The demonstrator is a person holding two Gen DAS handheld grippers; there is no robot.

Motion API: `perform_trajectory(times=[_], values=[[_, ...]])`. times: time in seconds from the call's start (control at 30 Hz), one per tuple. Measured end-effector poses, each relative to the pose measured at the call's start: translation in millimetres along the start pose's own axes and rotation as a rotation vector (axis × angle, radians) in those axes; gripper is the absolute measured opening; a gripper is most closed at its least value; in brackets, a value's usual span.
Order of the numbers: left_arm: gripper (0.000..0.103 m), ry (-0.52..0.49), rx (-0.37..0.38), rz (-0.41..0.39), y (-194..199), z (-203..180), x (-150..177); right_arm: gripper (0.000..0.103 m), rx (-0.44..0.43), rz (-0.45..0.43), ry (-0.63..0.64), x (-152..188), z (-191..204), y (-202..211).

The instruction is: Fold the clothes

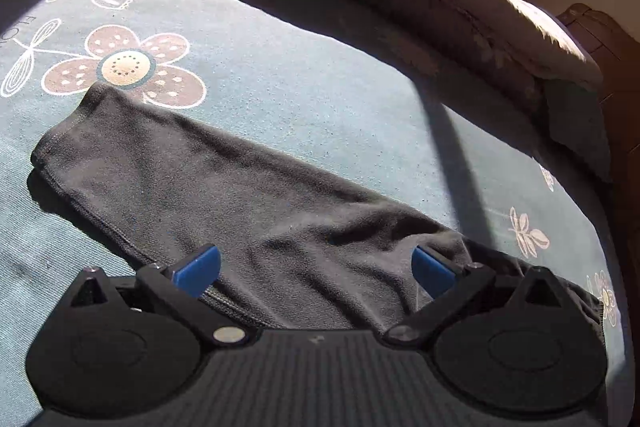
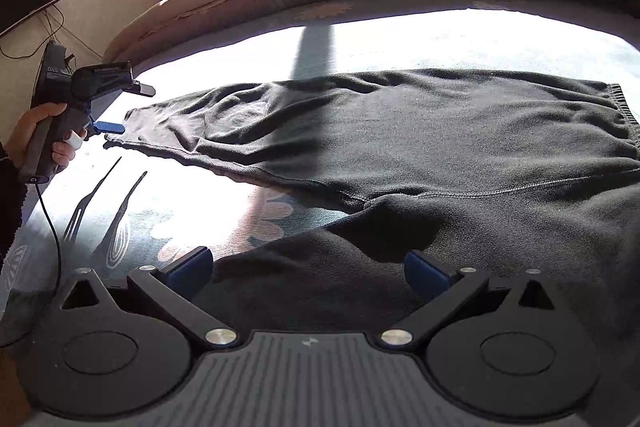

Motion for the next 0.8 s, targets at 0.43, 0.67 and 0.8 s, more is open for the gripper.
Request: perform_trajectory(times=[0.43, 0.67, 0.8], values=[[0.102, -0.118, 0.159, 0.193, -30.0, -73.0, 86.4, 0.103, 0.009, -0.002, 0.019, 0.6, 1.1, 6.8], [0.102, -0.233, 0.006, 0.078, 31.2, -61.3, 83.6, 0.103, -0.005, -0.004, 0.029, -3.3, 12.7, 8.4], [0.102, -0.261, -0.042, 0.023, 63.7, -54.4, 95.3, 0.103, 0.024, -0.013, 0.119, -13.3, 23.6, 8.1]])
Point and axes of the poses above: each gripper's, at about its wrist camera, not at the fingertips, and y roughly against the way its jaws point, z to its left, x to its underside, the point moved 10 cm from there along -y, roughly the way its jaws point
